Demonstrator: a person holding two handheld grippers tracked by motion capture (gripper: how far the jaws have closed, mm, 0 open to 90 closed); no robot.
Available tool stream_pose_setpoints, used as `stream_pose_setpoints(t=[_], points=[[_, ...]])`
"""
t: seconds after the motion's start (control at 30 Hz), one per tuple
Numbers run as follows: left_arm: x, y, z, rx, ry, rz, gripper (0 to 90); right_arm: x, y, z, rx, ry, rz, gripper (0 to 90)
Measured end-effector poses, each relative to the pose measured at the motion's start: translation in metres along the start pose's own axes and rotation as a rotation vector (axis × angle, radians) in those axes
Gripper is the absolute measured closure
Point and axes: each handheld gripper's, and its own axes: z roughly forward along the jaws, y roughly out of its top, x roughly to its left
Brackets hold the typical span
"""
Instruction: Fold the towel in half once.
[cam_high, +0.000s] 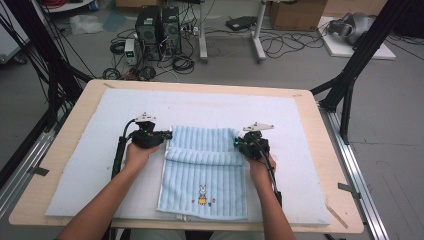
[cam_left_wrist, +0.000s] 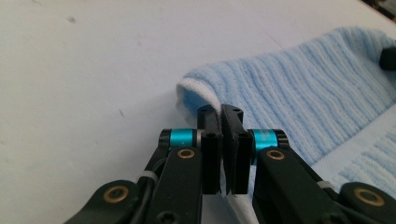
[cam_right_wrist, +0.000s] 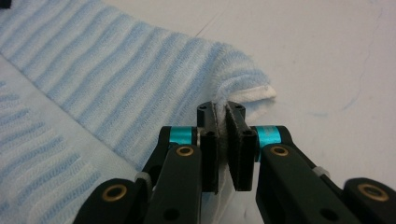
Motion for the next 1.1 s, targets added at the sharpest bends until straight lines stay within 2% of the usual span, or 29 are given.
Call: stream_pose_setpoints(t=[0.07, 0.17, 0.27, 0.47, 0.67, 0.7, 0.73, 0.77, 0.8, 0.9, 1.0, 1.1], points=[[0.004, 0.003, 0.005, 0.010, 0.005, 0.016, 85.9, -0.002, 0.005, 0.006, -0.001, -0.011, -0.001, 84.7], [0.012, 0.008, 0.010, -0.014, 0.003, -0.005, 85.7, -0.006, 0.011, 0.015, 0.002, -0.022, 0.005, 84.7], [0.018, 0.014, 0.016, -0.001, 0.008, -0.009, 85.7, -0.009, 0.017, 0.022, -0.005, -0.037, -0.003, 84.6], [0.026, 0.028, 0.024, -0.008, 0.018, 0.020, 85.3, -0.016, 0.026, 0.035, -0.013, -0.052, 0.017, 84.4], [0.031, 0.026, 0.031, 0.001, 0.018, 0.012, 84.8, -0.021, 0.027, 0.046, -0.009, -0.066, 0.027, 83.7], [0.031, 0.025, 0.032, 0.008, 0.016, 0.008, 83.0, -0.021, 0.027, 0.047, -0.008, -0.066, 0.033, 81.9], [0.032, 0.024, 0.033, 0.010, 0.021, -0.002, 77.5, -0.021, 0.027, 0.047, -0.007, -0.076, 0.031, 77.8], [0.032, 0.023, 0.033, 0.017, 0.018, -0.020, 67.1, -0.022, 0.026, 0.047, -0.007, -0.079, 0.038, 73.5], [0.032, 0.023, 0.033, 0.019, 0.008, -0.032, 60.9, -0.022, 0.026, 0.046, -0.005, -0.075, 0.046, 68.4], [0.031, 0.023, 0.031, 0.023, -0.011, -0.037, 53.3, -0.023, 0.027, 0.041, -0.015, -0.073, 0.078, 53.9], [0.025, 0.026, 0.025, 0.004, -0.042, -0.025, 52.3, -0.023, 0.028, 0.033, -0.030, -0.069, 0.094, 45.3], [0.019, 0.025, 0.019, -0.033, -0.062, 0.010, 53.4, -0.023, 0.027, 0.026, -0.049, -0.061, 0.090, 40.7]])
